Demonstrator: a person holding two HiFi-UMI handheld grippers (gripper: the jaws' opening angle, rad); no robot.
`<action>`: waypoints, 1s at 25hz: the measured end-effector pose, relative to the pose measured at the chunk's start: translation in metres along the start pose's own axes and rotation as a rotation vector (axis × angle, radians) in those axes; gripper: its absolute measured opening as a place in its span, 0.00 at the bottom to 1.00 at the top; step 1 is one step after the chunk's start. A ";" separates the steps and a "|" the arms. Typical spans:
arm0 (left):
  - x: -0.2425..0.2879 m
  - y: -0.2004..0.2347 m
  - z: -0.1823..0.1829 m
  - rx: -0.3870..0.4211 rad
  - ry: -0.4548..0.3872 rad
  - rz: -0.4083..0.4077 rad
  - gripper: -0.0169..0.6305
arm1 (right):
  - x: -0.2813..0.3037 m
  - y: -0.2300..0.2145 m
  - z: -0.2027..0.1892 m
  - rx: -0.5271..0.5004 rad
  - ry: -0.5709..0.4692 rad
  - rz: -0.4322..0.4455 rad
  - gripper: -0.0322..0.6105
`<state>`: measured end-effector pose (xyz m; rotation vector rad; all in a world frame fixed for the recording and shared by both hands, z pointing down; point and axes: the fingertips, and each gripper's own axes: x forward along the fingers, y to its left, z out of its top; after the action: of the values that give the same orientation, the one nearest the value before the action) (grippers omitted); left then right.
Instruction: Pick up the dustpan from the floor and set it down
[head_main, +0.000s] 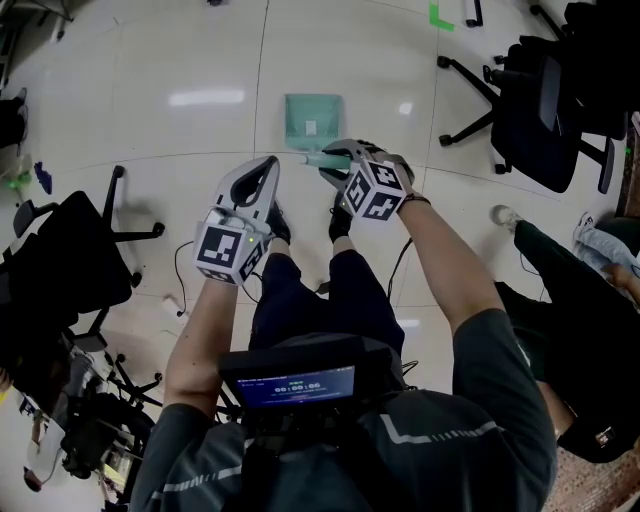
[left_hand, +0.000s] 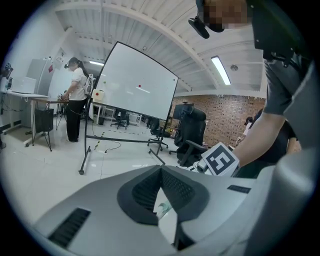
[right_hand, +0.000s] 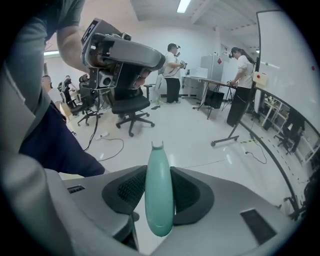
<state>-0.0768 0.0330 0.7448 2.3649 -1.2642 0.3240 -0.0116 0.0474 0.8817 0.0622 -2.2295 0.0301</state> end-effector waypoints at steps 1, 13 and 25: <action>-0.006 0.002 0.006 0.000 -0.007 0.003 0.08 | -0.003 0.000 0.008 -0.002 -0.015 -0.006 0.30; -0.106 -0.028 0.180 0.042 -0.144 -0.004 0.08 | -0.168 0.022 0.159 0.055 -0.171 -0.038 0.30; -0.230 -0.076 0.350 0.072 -0.286 0.015 0.08 | -0.360 0.051 0.291 0.044 -0.300 -0.128 0.30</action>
<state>-0.1407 0.0701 0.3258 2.5323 -1.4173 0.0358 -0.0234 0.0980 0.4191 0.2472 -2.5197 -0.0003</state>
